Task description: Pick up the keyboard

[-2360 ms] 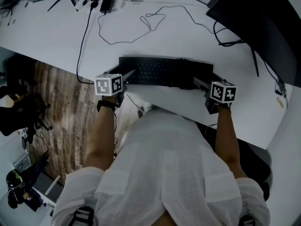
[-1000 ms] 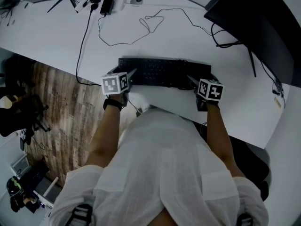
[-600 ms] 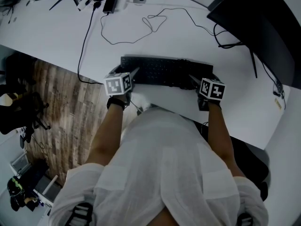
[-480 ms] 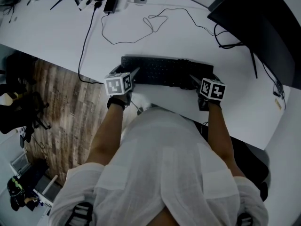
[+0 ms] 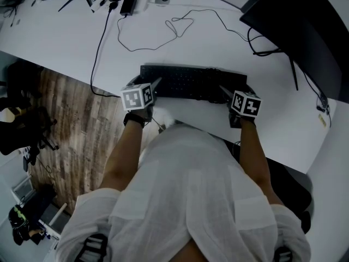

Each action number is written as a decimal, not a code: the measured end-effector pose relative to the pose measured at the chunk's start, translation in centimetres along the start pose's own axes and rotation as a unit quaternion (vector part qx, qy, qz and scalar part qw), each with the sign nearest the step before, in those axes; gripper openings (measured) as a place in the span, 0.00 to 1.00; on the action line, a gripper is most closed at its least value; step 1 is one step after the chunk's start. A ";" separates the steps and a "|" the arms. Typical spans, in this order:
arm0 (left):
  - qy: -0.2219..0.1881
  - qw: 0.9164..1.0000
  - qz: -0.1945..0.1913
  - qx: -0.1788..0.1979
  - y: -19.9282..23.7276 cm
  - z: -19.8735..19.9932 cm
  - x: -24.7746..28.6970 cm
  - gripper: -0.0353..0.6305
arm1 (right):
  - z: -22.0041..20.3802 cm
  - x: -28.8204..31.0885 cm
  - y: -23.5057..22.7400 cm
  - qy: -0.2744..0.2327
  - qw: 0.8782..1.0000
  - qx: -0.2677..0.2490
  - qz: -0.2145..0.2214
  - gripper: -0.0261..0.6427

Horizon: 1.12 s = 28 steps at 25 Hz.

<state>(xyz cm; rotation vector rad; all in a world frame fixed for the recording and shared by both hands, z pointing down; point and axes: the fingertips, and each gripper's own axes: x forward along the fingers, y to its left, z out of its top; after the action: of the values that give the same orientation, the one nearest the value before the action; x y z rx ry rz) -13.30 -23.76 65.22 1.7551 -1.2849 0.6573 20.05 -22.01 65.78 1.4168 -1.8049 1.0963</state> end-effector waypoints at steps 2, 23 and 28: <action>0.000 1.000 0.002 -0.003 0.0 0.0 -0.1 0.60 | 0.1 0.0 0.0 -0.001 1.000 -0.003 0.000 0.86; -0.142 0.990 -0.002 0.018 -2.3 10.1 -6.4 0.60 | 12.1 -6.7 2.9 -0.133 0.989 -0.060 0.010 0.86; -0.195 0.980 0.009 0.041 -3.2 14.4 -9.9 0.61 | 15.5 -9.5 4.0 -0.182 0.981 -0.070 0.012 0.86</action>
<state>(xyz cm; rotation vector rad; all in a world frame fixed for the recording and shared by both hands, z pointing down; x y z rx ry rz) -14.56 -30.79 48.94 2.0092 -1.5550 0.3897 19.27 -30.66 49.31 1.5894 -2.1105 0.7367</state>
